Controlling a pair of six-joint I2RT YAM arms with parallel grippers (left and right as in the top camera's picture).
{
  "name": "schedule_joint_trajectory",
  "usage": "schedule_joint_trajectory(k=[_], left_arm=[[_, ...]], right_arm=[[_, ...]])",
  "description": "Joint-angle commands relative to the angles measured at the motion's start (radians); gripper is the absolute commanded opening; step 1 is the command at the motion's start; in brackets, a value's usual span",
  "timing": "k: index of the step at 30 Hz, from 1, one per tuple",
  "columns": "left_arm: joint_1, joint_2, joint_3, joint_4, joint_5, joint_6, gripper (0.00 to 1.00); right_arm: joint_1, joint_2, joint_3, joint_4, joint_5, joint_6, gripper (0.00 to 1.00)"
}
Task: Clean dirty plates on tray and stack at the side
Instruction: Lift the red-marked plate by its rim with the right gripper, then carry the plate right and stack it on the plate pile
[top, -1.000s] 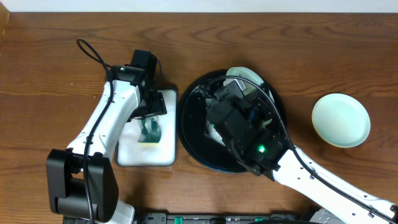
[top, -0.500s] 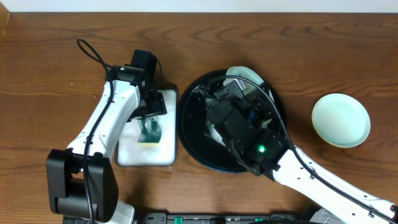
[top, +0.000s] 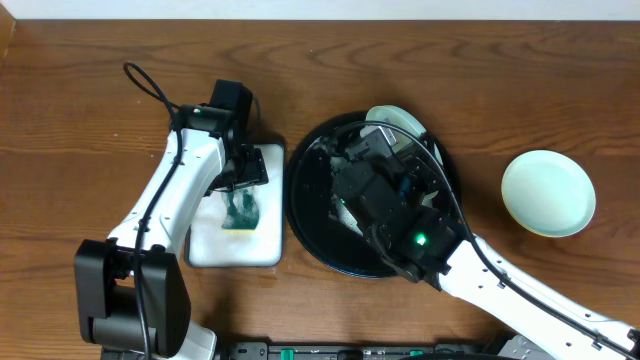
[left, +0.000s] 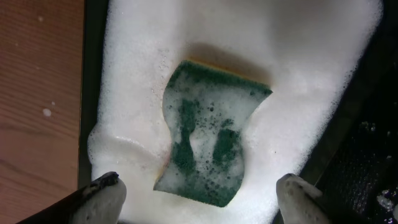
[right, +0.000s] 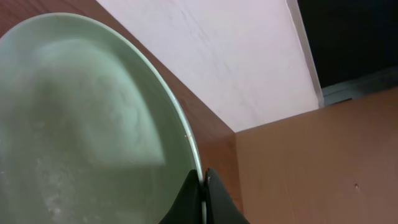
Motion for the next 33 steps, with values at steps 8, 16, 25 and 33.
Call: schedule_joint_trajectory(k=[8,16,25,33], left_arm=[[0.003,-0.003,0.005,-0.002,-0.001,0.004,0.83],[0.003,-0.003,0.005,-0.002,-0.001,0.004,0.83],[0.003,-0.003,0.005,-0.002,-0.001,0.004,0.83],[0.003,-0.003,0.005,-0.002,-0.001,0.004,0.83]], right_arm=[[-0.102,-0.025,0.01,-0.174,-0.094,0.416,0.01],[-0.344,-0.145,0.017,-0.305,-0.647,0.691,0.01],[-1.074,-0.264,0.014,-0.34,-1.312,0.711,0.01],[-1.517,-0.06,0.008,-0.389,-1.373,0.717,0.01]])
